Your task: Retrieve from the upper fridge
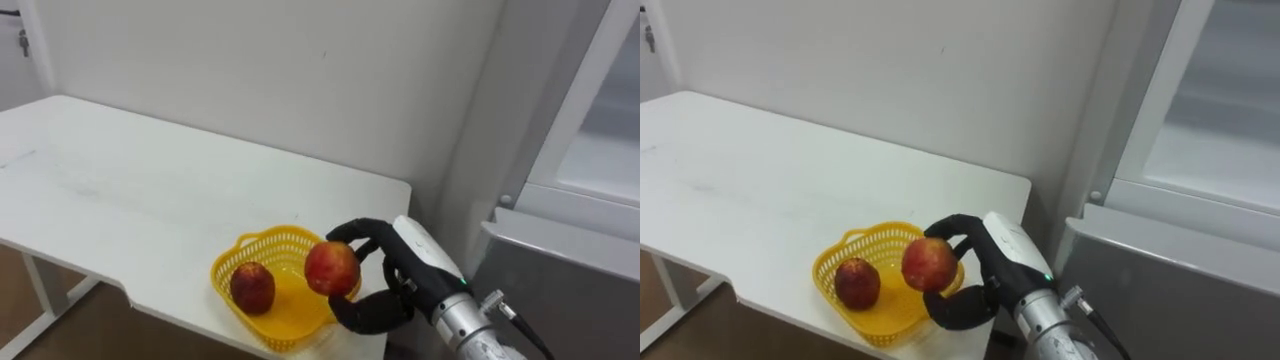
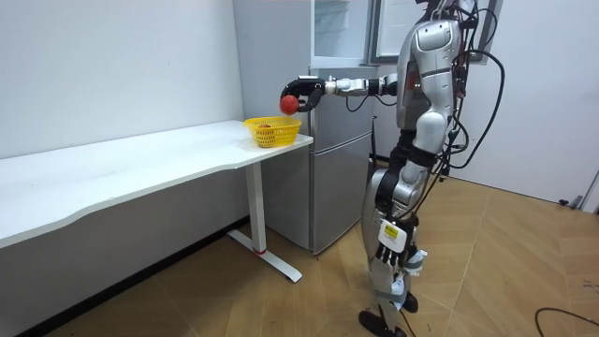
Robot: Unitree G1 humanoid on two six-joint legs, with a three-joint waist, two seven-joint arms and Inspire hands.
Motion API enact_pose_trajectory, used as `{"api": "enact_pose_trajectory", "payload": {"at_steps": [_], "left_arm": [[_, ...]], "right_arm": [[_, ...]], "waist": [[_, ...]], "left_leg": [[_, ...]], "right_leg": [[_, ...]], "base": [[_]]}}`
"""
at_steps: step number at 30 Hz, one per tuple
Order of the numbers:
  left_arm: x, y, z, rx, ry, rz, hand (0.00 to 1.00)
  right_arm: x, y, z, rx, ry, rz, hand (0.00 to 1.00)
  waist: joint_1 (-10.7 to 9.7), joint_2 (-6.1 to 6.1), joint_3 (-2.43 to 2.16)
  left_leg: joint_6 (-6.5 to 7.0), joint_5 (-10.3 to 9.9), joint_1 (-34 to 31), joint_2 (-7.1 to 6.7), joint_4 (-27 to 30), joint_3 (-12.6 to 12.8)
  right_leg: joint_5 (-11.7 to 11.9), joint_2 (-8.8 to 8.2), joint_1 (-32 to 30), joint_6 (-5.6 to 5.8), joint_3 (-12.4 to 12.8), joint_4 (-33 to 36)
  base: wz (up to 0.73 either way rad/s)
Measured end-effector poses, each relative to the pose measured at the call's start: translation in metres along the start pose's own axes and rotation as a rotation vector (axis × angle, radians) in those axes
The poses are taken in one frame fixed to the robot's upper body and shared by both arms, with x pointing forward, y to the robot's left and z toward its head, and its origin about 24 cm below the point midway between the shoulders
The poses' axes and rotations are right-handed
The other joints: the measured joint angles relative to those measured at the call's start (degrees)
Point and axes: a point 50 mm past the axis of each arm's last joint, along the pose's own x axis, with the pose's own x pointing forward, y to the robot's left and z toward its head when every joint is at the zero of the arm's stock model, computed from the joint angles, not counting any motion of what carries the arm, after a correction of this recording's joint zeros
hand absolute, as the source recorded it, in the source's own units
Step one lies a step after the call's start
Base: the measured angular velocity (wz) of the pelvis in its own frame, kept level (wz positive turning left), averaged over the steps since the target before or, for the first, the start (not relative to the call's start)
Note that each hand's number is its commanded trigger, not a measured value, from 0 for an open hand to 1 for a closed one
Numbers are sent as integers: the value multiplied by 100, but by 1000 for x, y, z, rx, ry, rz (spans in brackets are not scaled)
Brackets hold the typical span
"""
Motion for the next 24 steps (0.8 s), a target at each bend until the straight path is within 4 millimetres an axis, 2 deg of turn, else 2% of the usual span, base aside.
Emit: {"api": "enact_pose_trajectory", "payload": {"at_steps": [5, 9, 12, 24], "left_arm": [[0, 0, 0, -9, 5, -13, 0], [0, 0, -1, -10, 11, -16, 0], [0, 1, 1, -9, 7, -14, 0], [0, 8, 8, -1, -10, 10, 0]], "right_arm": [[0, 0, -1, 7, 6, 0, 0], [0, 1, -4, 15, 22, -4, 0], [-2, 4, -14, 40, 68, -6, 0], [-2, 2, -17, 41, 80, -49, 0]], "waist": [[73, -31, -16], [77, -21, 8], [107, -24, 24], [66, -34, 24]], "left_leg": [[-1, 0, -41, -4, 66, -26], [-1, 0, -45, -27, 115, -117], [0, -1, -59, -38, 111, -122], [1, -2, -84, -49, 89, -121]], "right_leg": [[1, -1, 22, -1, -30, -27], [0, -24, 83, 0, -163, -37], [-3, -37, 90, 5, -183, -34], [-14, -45, 85, 24, -233, -40]], "base": [[4], [15], [5], [0]]}}
